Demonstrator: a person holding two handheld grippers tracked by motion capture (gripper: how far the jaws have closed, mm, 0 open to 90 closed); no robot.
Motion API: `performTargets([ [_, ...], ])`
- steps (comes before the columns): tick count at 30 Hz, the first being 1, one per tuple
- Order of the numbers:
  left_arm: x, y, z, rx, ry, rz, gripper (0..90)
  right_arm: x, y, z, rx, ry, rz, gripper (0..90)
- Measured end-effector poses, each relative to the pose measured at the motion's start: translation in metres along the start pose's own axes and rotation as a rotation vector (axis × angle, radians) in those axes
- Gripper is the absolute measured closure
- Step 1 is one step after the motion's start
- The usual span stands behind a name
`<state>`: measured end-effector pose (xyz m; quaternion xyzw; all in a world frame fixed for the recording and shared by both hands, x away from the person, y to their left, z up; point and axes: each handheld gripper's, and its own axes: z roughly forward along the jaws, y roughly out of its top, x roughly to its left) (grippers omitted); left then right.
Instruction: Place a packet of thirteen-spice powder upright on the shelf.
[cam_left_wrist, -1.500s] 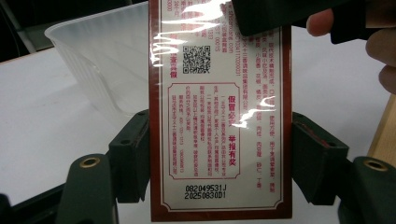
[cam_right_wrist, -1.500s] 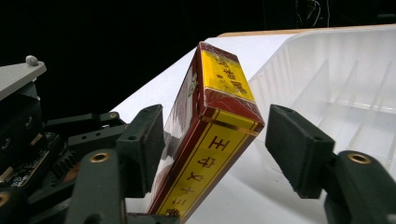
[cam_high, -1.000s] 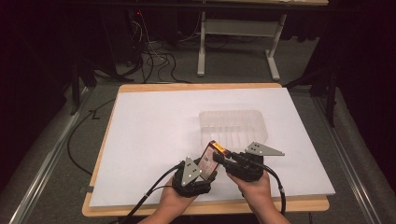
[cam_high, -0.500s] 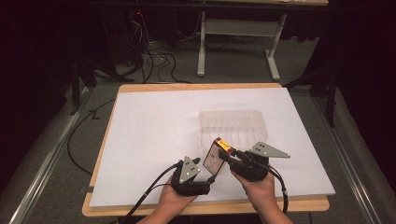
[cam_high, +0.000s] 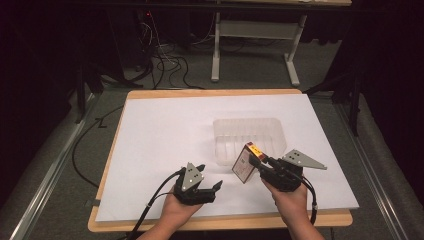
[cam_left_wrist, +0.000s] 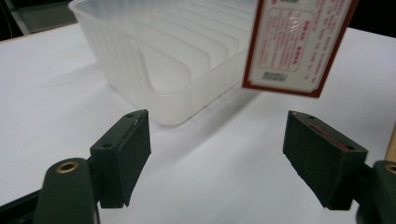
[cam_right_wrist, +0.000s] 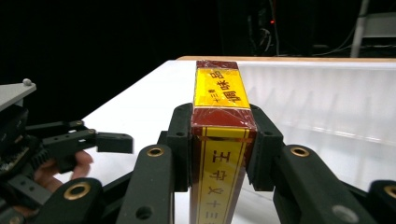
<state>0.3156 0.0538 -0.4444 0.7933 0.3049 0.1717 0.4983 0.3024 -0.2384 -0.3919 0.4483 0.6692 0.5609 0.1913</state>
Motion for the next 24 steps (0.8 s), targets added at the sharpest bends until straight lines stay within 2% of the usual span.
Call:
performTargets([
  [2,0.01,0.0,-0.006,0.006,0.03,0.0,23.5,-0.004,0.002,-0.005,-0.011,-0.018,0.005,68.3],
  [3,0.01,0.0,-0.006,0.006,0.03,0.0,23.5,-0.004,0.002,-0.005,-0.011,-0.018,0.005,68.3],
  [7,0.026,0.002,-0.016,-0.003,0.073,-0.021,23.0,-0.009,0.005,-0.01,-0.024,-0.04,0.005,68.3],
  [10,0.038,0.003,-0.022,0.005,0.1,-0.02,22.0,-0.011,0.006,-0.012,-0.027,-0.063,-0.003,68.2],
  [13,0.051,0.003,-0.027,0.027,0.14,-0.011,20.3,-0.014,0.006,-0.014,-0.034,-0.073,-0.007,68.2],
  [16,0.065,0.001,-0.035,0.033,0.185,-0.027,19.3,-0.017,0.007,-0.017,-0.041,-0.095,-0.003,68.2],
  [20,0.073,0.0,-0.04,0.061,0.208,-0.024,17.6,-0.02,0.009,-0.019,-0.047,-0.111,-0.006,68.2],
  [22,0.078,-0.002,-0.044,0.086,0.238,-0.006,15.7,-0.022,0.009,-0.02,-0.049,-0.121,-0.005,68.2],
  [24,0.082,-0.003,-0.051,0.081,0.254,-0.016,15.3,-0.024,0.01,-0.022,-0.052,-0.136,-0.006,68.2],
])
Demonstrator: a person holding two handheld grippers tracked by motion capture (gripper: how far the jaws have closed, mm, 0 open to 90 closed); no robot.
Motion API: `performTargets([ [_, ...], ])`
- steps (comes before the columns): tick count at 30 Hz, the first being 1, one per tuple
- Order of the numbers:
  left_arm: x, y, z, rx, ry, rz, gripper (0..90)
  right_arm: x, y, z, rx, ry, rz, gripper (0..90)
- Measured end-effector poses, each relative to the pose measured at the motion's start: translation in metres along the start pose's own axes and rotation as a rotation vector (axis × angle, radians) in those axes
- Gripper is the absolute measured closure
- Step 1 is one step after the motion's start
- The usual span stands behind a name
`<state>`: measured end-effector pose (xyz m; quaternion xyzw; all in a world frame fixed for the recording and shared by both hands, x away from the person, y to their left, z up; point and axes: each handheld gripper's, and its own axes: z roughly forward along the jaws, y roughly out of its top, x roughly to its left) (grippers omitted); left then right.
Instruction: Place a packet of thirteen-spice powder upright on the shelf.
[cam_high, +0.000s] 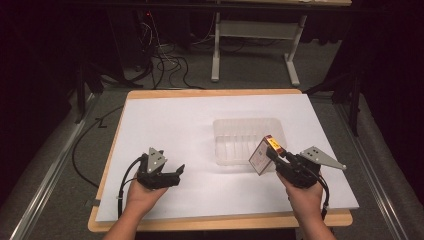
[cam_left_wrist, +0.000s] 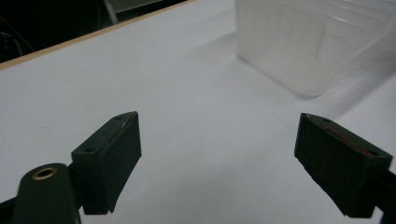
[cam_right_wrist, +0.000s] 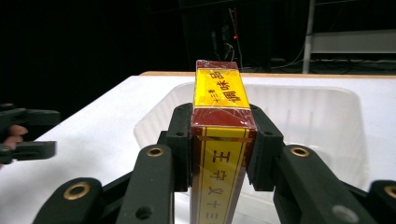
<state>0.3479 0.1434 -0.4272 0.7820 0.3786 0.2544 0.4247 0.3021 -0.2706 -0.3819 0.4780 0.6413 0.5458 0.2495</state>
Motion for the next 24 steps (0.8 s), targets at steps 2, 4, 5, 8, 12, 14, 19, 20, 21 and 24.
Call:
performTargets([
  [2,0.008,-0.003,-0.005,-0.001,0.0,-0.036,15.3,-0.002,0.001,-0.001,-0.005,-0.012,0.002,68.2],
  [4,0.012,-0.006,-0.009,0.01,0.014,-0.046,15.4,-0.005,0.003,-0.003,-0.011,-0.032,0.006,68.2],
  [5,0.014,-0.009,-0.011,0.016,0.018,-0.046,15.4,-0.005,0.003,-0.003,-0.011,-0.032,0.006,68.2],
  [8,0.015,-0.018,-0.017,0.045,0.026,-0.038,15.6,-0.009,0.005,-0.004,-0.017,-0.069,0.02,68.2],
  [12,0.015,-0.025,-0.021,0.063,0.016,-0.031,15.6,-0.008,0.008,-0.005,-0.023,-0.117,0.002,68.1],
  [14,0.016,-0.026,-0.022,0.07,0.02,-0.015,15.5,-0.008,0.009,-0.005,-0.024,-0.126,0.003,68.2],
  [19,0.024,-0.024,-0.029,0.033,0.032,-0.054,15.3,-0.006,0.014,-0.005,-0.046,-0.173,-0.016,68.1],
  [20,0.025,-0.024,-0.029,0.031,0.035,-0.06,15.3,-0.005,0.015,-0.003,-0.049,-0.183,-0.022,68.1],
  [21,0.027,-0.024,-0.028,0.03,0.034,-0.069,15.3,-0.005,0.015,-0.003,-0.049,-0.183,-0.022,68.1],
  [24,0.03,-0.026,-0.025,0.039,0.017,-0.096,15.2,-0.006,0.017,0.0,-0.055,-0.202,-0.027,68.1],
])
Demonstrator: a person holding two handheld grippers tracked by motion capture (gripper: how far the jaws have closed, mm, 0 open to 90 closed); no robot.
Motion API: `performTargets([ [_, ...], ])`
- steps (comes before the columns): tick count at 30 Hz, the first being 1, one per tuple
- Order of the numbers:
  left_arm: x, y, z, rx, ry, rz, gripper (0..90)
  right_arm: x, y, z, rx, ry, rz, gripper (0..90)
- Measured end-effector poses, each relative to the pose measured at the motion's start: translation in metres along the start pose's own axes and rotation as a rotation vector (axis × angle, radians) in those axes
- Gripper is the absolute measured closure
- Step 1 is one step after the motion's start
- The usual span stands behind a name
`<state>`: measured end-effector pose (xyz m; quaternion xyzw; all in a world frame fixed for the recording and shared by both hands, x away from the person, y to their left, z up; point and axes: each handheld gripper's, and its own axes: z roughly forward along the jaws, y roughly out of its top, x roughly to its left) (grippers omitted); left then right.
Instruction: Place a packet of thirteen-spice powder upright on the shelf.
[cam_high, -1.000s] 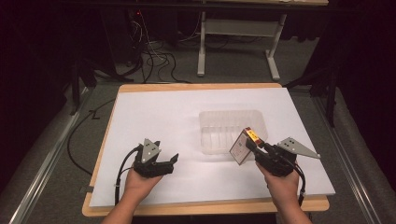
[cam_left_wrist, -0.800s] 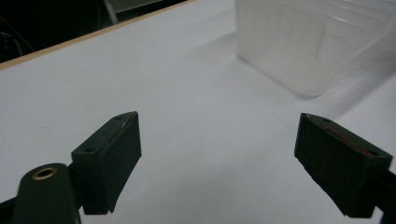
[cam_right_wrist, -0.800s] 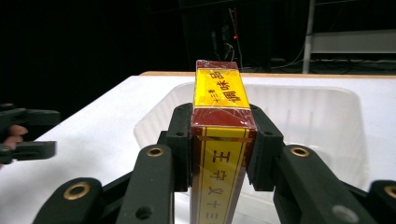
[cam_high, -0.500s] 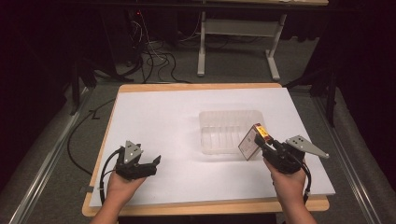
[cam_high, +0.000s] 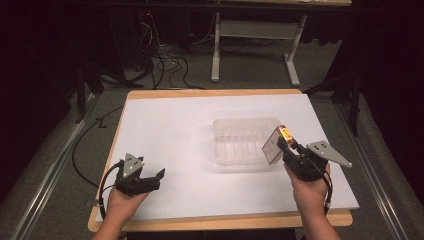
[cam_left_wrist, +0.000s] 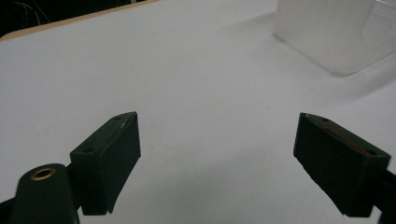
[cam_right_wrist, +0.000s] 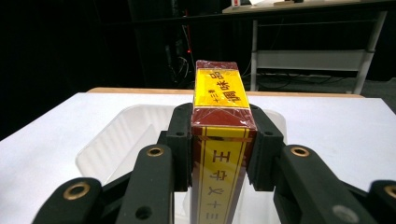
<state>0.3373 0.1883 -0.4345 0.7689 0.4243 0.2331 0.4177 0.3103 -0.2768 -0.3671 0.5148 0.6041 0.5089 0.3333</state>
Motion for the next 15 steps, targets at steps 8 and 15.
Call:
performTargets([
  [8,-0.005,0.0,0.007,0.016,0.006,0.041,14.7,-0.002,0.005,0.014,-0.003,-0.052,0.012,68.0],
  [15,-0.002,0.0,0.005,-0.002,-0.019,0.004,14.7,-0.002,0.01,0.029,0.006,-0.076,0.014,67.9],
])
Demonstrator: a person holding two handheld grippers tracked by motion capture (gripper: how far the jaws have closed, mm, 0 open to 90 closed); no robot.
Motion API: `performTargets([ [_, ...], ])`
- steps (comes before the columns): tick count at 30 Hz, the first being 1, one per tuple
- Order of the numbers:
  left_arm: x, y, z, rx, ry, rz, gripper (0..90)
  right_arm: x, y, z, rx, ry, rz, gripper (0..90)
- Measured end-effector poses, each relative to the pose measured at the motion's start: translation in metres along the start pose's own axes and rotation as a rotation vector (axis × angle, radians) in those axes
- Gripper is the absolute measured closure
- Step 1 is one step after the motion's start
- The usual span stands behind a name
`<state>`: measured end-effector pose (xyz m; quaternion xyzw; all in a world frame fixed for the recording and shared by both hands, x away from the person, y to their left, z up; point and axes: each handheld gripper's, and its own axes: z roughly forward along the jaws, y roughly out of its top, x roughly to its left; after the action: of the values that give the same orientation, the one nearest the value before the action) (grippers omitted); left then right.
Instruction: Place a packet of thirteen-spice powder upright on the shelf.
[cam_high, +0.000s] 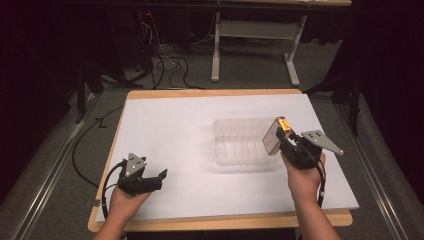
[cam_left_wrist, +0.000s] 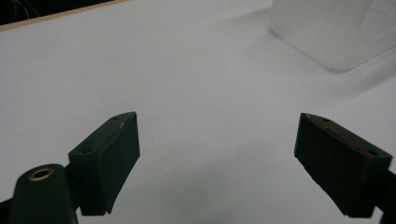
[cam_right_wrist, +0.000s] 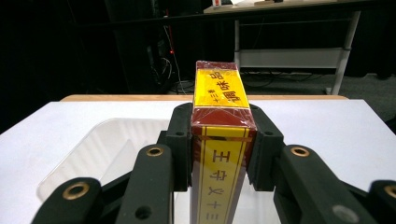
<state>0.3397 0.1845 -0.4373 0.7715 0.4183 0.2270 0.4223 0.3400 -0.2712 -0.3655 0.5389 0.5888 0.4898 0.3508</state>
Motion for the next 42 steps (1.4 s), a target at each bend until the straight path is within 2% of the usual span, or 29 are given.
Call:
performTargets([
  [3,-0.001,0.0,0.0,-0.003,-0.008,-0.001,14.7,0.002,0.002,0.006,0.001,-0.011,-0.004,68.0],
  [8,-0.004,0.001,0.0,0.001,-0.001,0.032,14.7,0.005,0.005,0.015,0.001,-0.026,-0.006,68.0],
  [14,-0.005,0.001,0.0,-0.001,-0.003,0.03,14.8,0.014,0.007,0.026,0.01,-0.048,-0.022,67.9],
  [21,-0.006,0.0,0.0,0.005,-0.011,0.031,14.8,0.021,0.007,0.036,0.017,-0.072,-0.013,67.9],
  [30,-0.008,0.0,0.002,0.01,-0.011,0.049,14.7,0.026,0.007,0.046,0.02,-0.09,-0.016,67.8],
  [35,-0.007,0.0,0.002,0.01,-0.002,0.04,14.7,0.03,0.005,0.052,0.022,-0.12,-0.016,67.8],
  [42,-0.008,0.0,0.002,0.013,-0.002,0.044,14.7,0.032,0.003,0.056,0.023,-0.127,-0.014,67.8],
])
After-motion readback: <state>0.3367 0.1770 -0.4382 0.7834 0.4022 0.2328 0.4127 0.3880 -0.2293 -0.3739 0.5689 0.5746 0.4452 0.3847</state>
